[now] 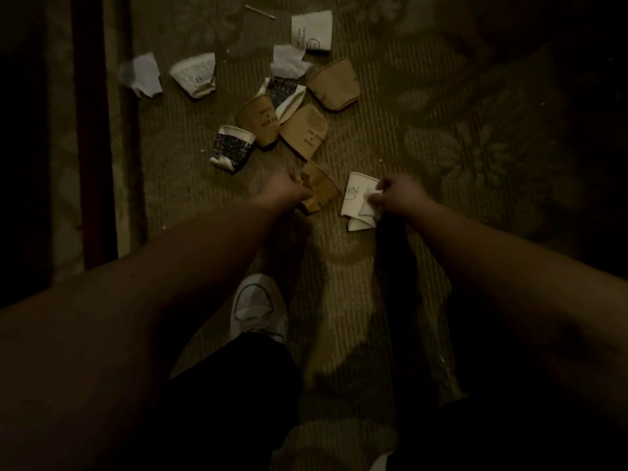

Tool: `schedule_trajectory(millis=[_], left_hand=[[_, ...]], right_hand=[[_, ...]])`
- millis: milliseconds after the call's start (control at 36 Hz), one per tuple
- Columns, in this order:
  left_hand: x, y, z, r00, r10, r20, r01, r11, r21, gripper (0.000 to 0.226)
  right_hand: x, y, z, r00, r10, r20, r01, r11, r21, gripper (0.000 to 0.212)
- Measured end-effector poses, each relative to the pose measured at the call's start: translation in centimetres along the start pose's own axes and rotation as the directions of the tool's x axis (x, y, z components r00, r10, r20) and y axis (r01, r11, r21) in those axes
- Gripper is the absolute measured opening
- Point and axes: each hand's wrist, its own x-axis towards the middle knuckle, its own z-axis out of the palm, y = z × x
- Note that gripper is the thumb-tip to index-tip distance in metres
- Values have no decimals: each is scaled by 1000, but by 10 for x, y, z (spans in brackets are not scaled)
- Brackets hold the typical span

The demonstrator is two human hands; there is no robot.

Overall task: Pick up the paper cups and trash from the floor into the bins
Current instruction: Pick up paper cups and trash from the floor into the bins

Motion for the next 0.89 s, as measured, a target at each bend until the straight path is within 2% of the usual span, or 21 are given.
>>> schedule_trajectory(millis=[111, 222, 417, 611, 778, 889], left_hand=[[-3, -4, 9, 999, -13, 51, 17, 996, -87, 46], [-8, -6, 7, 998, 40, 47, -37, 996, -76, 48], [-11, -23, -22, 997, 14, 71, -3, 989, -149, 43], [-15, -32, -70, 996, 30, -87, -44, 986, -163, 39], [-9, -40, -109, 983, -29, -182, -28, 952, -306, 36], [3, -35, -127, 967, -99, -237, -4, 917, -399, 39]], right_hand=[[2, -3, 11, 991, 7, -131, -7, 1000, -1, 53], [3, -8, 12, 995, 46, -91, -50, 998, -44, 67], [-6, -19, 4, 985, 152, 79, -140, 981, -131, 34], [5, -39, -4, 993, 94, 73, -104, 982, 156, 57], [9, -73, -4, 998, -10, 56, -7, 953, 304, 43], [16, -90, 0, 997, -43, 58, 21, 943, 332, 43]])
